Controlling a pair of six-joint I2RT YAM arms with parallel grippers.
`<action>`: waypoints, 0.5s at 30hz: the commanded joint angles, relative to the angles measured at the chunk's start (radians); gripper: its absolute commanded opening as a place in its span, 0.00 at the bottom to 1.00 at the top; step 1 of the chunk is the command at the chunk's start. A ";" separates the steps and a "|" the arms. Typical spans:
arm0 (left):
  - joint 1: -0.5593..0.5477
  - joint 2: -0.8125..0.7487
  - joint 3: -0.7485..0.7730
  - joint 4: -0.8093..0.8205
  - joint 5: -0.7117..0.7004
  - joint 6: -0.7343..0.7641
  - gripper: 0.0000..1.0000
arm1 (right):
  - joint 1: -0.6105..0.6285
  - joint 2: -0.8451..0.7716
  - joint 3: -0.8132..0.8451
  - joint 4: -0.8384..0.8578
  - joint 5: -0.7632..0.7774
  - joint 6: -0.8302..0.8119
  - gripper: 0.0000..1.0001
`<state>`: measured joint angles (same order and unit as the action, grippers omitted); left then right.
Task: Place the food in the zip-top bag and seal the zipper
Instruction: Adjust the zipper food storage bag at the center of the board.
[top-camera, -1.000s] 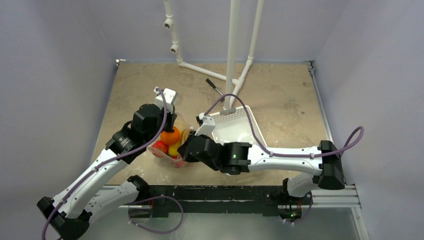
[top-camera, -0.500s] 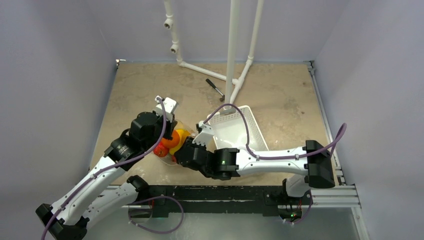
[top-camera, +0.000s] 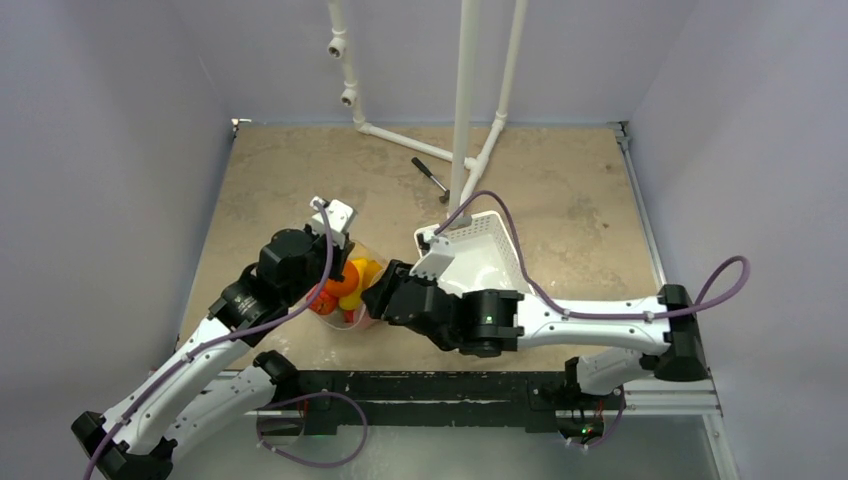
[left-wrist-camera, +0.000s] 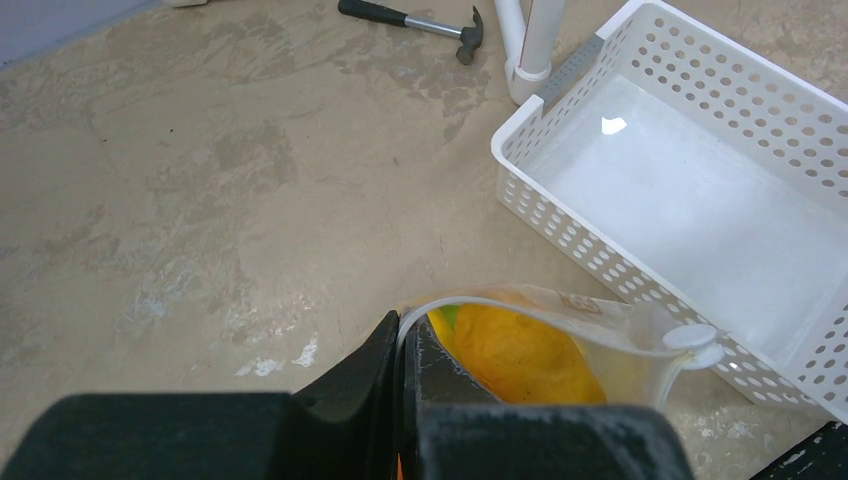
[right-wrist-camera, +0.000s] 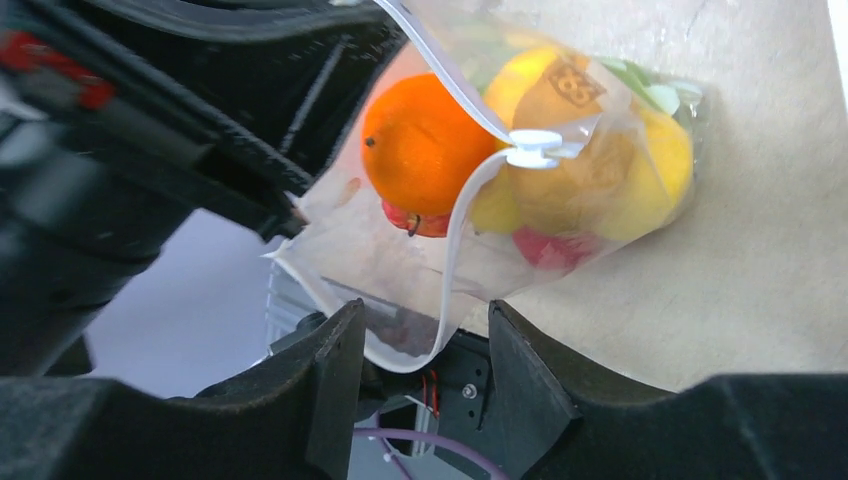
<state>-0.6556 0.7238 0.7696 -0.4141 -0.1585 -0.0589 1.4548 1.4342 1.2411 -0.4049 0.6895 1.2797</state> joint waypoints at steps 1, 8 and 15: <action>-0.002 -0.022 -0.016 0.057 0.013 0.019 0.00 | 0.006 -0.098 -0.022 0.005 0.037 -0.167 0.53; -0.002 -0.030 -0.020 0.064 0.016 0.026 0.00 | 0.004 -0.201 -0.022 0.114 0.033 -0.496 0.54; -0.002 -0.034 -0.021 0.066 0.020 0.026 0.00 | -0.008 -0.312 -0.067 0.315 -0.003 -0.885 0.53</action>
<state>-0.6559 0.7055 0.7536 -0.4057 -0.1551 -0.0551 1.4544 1.1873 1.2037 -0.2543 0.6891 0.6872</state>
